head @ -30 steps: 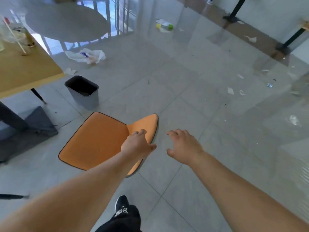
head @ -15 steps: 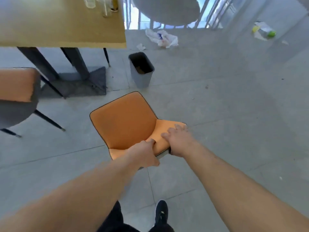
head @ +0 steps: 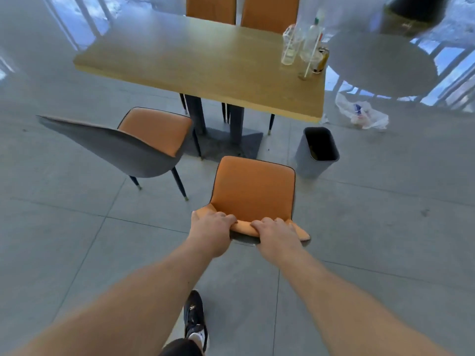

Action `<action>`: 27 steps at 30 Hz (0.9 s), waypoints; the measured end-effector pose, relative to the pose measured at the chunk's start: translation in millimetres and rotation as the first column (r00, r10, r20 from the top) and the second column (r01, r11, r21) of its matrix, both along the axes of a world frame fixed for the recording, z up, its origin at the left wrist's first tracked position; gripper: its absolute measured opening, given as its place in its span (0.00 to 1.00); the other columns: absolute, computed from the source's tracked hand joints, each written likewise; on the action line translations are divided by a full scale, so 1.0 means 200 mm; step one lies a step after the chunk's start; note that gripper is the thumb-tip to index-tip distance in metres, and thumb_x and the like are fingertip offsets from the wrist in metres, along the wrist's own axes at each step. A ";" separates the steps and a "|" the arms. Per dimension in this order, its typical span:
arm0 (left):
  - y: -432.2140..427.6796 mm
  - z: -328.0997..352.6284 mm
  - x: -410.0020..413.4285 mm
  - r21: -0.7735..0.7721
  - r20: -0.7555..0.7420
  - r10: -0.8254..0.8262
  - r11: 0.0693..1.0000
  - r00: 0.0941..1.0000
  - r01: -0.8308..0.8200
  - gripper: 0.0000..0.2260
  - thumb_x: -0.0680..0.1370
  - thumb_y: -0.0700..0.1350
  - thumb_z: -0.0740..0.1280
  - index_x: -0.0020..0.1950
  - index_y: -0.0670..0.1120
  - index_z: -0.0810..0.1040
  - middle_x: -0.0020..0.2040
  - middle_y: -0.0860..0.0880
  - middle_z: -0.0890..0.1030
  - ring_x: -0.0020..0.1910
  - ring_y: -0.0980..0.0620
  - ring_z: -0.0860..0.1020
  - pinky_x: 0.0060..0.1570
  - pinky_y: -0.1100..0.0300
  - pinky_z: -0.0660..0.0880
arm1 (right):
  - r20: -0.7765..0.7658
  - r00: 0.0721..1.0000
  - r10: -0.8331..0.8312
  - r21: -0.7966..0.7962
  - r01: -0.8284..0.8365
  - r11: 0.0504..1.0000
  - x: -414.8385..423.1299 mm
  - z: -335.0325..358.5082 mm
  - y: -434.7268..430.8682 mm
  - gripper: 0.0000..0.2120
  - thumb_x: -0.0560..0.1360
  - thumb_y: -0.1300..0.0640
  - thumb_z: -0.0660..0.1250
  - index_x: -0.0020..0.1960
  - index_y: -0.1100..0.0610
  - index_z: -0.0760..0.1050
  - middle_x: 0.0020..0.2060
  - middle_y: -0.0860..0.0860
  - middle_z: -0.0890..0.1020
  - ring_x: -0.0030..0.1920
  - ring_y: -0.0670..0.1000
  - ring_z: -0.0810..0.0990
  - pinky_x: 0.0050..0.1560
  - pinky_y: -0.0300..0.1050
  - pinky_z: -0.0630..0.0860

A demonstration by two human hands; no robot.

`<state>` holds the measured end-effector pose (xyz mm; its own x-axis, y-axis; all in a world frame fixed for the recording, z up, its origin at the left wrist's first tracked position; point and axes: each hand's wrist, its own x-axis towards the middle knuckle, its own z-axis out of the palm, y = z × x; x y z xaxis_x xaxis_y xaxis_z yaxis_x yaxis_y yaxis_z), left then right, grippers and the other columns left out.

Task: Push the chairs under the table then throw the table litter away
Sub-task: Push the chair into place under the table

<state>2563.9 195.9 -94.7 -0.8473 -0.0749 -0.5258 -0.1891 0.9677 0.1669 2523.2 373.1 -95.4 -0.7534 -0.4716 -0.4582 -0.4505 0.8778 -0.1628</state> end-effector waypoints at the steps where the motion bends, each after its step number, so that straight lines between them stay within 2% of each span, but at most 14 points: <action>1: -0.10 0.00 -0.05 0.006 0.004 0.009 1.000 1.000 -0.009 0.15 0.81 0.46 0.63 0.66 0.60 0.73 0.63 0.54 0.77 0.66 0.48 0.72 0.72 0.26 0.55 | 0.003 1.000 -0.006 -0.003 0.006 1.000 -0.04 0.00 -0.10 0.22 0.80 0.54 0.66 0.71 0.41 0.70 0.59 0.48 0.78 0.58 0.56 0.74 0.63 0.63 0.72; 3: -0.28 -0.01 -0.16 0.036 0.009 0.018 0.999 1.000 -0.018 0.14 0.81 0.45 0.64 0.65 0.60 0.73 0.63 0.54 0.76 0.67 0.48 0.71 0.71 0.25 0.59 | 0.002 1.000 -0.020 0.004 0.020 1.000 -0.14 -0.01 -0.28 0.21 0.79 0.56 0.66 0.70 0.41 0.71 0.58 0.48 0.78 0.57 0.56 0.75 0.64 0.63 0.72; 6: -0.48 -0.03 -0.33 0.108 -0.025 0.007 0.994 1.000 -0.005 0.14 0.82 0.46 0.65 0.66 0.58 0.73 0.63 0.52 0.75 0.67 0.47 0.71 0.66 0.34 0.69 | -0.019 0.999 -0.034 0.001 0.034 0.999 -0.31 -0.03 -0.46 0.21 0.79 0.57 0.64 0.69 0.40 0.72 0.57 0.49 0.79 0.56 0.57 0.75 0.63 0.62 0.72; 9: -0.63 -0.04 -0.51 0.139 -0.080 -0.006 0.990 0.997 0.017 0.14 0.82 0.45 0.64 0.66 0.57 0.73 0.63 0.51 0.75 0.67 0.46 0.70 0.64 0.38 0.72 | -0.029 0.999 -0.037 -0.007 0.037 0.999 -0.50 -0.04 -0.59 0.20 0.79 0.54 0.66 0.69 0.40 0.72 0.57 0.49 0.79 0.56 0.57 0.75 0.61 0.62 0.73; 16: -0.79 -0.08 -0.91 0.154 -0.072 -0.008 0.988 0.997 0.019 0.16 0.81 0.47 0.66 0.68 0.58 0.72 0.64 0.52 0.74 0.69 0.47 0.67 0.67 0.33 0.68 | -0.046 0.998 -0.039 -0.062 0.037 0.997 -0.92 -0.07 -0.72 0.18 0.78 0.53 0.68 0.66 0.40 0.73 0.53 0.48 0.78 0.54 0.56 0.74 0.62 0.64 0.72; 19: -0.81 -0.06 -1.00 0.168 -0.011 -0.019 0.986 1.000 0.020 0.21 0.80 0.51 0.67 0.73 0.59 0.69 0.69 0.52 0.73 0.72 0.47 0.66 0.70 0.38 0.68 | -0.041 0.999 -0.036 -0.026 0.035 0.999 -1.00 -0.05 -0.74 0.16 0.79 0.54 0.67 0.65 0.42 0.73 0.53 0.48 0.77 0.53 0.55 0.73 0.60 0.63 0.72; 21: -0.82 -0.04 -1.02 0.174 0.059 -0.040 0.984 0.997 0.029 0.26 0.78 0.54 0.69 0.76 0.60 0.67 0.73 0.52 0.71 0.73 0.47 0.66 0.70 0.41 0.69 | -0.012 0.999 -0.032 0.036 0.032 0.999 -1.00 -0.03 -0.74 0.18 0.78 0.48 0.69 0.66 0.43 0.71 0.54 0.48 0.77 0.54 0.55 0.75 0.57 0.60 0.73; 24: -0.94 -0.03 -1.00 0.093 0.082 -0.055 0.995 0.995 0.047 0.28 0.76 0.56 0.70 0.76 0.60 0.66 0.75 0.53 0.70 0.74 0.47 0.67 0.72 0.39 0.67 | 0.062 0.998 -0.017 0.084 0.012 0.996 -0.97 0.00 -0.82 0.30 0.71 0.32 0.69 0.67 0.45 0.68 0.57 0.49 0.77 0.55 0.55 0.75 0.55 0.56 0.76; 25: -1.01 -0.04 -1.01 0.044 0.075 -0.056 0.998 0.996 0.052 0.28 0.76 0.56 0.70 0.75 0.59 0.66 0.75 0.52 0.71 0.74 0.46 0.67 0.74 0.38 0.65 | 0.068 0.998 -0.003 0.060 -0.001 0.998 -0.97 0.01 -0.88 0.31 0.71 0.31 0.67 0.67 0.45 0.67 0.57 0.49 0.77 0.55 0.54 0.75 0.55 0.55 0.76; 27: -1.19 -0.03 -1.01 -0.042 0.077 -0.025 0.999 0.997 0.028 0.28 0.77 0.55 0.70 0.76 0.58 0.66 0.75 0.51 0.71 0.75 0.45 0.66 0.75 0.36 0.61 | 0.044 0.999 0.026 -0.007 -0.026 1.000 -0.96 0.02 -1.03 0.28 0.73 0.34 0.65 0.67 0.48 0.69 0.57 0.50 0.77 0.54 0.55 0.75 0.54 0.54 0.77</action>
